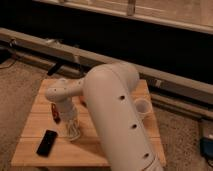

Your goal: Wipe the white sponge on the table

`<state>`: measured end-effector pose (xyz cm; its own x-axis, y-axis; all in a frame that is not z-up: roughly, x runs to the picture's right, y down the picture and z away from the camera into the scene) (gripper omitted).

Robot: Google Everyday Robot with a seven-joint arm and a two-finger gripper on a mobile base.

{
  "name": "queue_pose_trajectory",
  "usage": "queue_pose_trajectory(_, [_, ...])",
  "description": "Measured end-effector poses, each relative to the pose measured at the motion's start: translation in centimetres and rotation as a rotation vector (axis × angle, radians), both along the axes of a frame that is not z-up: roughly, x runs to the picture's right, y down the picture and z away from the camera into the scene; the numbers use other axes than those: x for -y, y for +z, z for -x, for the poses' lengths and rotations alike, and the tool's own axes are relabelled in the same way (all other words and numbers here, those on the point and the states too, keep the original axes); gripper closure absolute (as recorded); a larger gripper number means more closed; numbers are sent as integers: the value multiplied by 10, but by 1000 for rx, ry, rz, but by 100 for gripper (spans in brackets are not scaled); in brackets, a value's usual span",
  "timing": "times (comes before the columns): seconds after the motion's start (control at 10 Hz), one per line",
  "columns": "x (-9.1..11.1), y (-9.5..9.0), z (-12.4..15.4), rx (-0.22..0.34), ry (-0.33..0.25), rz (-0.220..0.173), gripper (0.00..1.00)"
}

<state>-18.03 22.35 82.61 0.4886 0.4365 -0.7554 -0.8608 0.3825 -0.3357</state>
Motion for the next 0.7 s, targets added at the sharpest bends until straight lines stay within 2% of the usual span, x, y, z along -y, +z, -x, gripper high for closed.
queue_pose_trajectory(0.7, [2,0,-2,0,9,-3,83])
